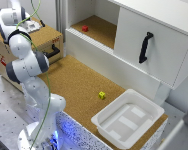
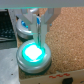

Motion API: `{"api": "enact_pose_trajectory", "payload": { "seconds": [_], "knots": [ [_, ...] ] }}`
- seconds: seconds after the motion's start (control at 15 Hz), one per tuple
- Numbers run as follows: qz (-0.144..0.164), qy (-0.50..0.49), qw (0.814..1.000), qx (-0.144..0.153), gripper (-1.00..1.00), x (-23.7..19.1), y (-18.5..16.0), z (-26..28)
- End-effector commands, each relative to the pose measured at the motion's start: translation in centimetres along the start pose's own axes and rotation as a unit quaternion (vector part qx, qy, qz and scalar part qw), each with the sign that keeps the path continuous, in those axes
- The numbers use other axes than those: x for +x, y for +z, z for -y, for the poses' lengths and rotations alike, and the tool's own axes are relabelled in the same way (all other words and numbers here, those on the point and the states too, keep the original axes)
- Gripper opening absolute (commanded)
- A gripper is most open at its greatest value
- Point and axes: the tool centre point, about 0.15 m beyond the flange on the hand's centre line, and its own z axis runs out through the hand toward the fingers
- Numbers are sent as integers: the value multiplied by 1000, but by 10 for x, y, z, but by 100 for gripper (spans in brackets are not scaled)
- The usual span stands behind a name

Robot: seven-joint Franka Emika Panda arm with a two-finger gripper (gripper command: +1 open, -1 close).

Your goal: Push down the green button to turn off the green light

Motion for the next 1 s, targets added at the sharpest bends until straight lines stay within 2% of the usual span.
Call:
{"api": "enact_pose_trajectory", "payload": {
  "seconds": [0.0, 0.2, 0.4, 0.67, 0.73, 0.93],
  "knots": [
    [40, -18, 999, 22, -100, 12, 23, 4],
    [59, -17, 997, 43, -100, 3, 36, 8],
    [61, -8, 997, 43, -100, -3, 41, 3],
    [13, 15, 1000, -7, -100, 3, -33, -21],
    [-4, 25, 999, -20, 100, 6, -52, -28],
    [-25, 36, 999, -13, 100, 12, -59, -38]
  ]
}}
